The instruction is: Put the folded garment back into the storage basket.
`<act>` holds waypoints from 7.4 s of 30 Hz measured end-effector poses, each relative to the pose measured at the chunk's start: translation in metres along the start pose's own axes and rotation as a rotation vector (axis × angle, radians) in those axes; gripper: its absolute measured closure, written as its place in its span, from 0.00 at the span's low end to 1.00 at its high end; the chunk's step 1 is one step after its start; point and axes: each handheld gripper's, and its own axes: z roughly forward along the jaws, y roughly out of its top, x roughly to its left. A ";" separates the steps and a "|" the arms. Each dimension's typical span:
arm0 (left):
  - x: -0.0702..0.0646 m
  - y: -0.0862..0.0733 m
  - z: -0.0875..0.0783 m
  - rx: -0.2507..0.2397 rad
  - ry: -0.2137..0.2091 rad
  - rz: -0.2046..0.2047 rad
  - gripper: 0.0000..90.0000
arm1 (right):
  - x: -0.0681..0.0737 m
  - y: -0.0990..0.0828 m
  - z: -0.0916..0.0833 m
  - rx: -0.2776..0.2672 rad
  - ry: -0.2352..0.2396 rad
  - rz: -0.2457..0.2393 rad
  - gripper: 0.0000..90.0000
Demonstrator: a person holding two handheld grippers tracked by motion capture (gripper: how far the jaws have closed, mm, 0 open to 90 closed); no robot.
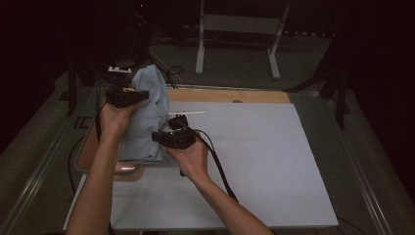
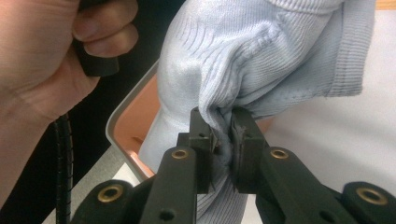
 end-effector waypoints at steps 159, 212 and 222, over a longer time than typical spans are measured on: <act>0.081 -0.046 -0.007 0.097 0.144 -0.069 0.91 | 0.032 -0.028 0.113 0.189 -0.068 -0.047 0.90; 0.070 -0.063 0.004 0.076 0.167 -0.020 0.20 | 0.034 -0.032 0.116 0.187 -0.073 -0.047 0.70; 0.069 -0.071 0.015 0.100 0.145 -0.023 0.25 | 0.040 -0.026 0.099 0.103 -0.075 -0.184 0.42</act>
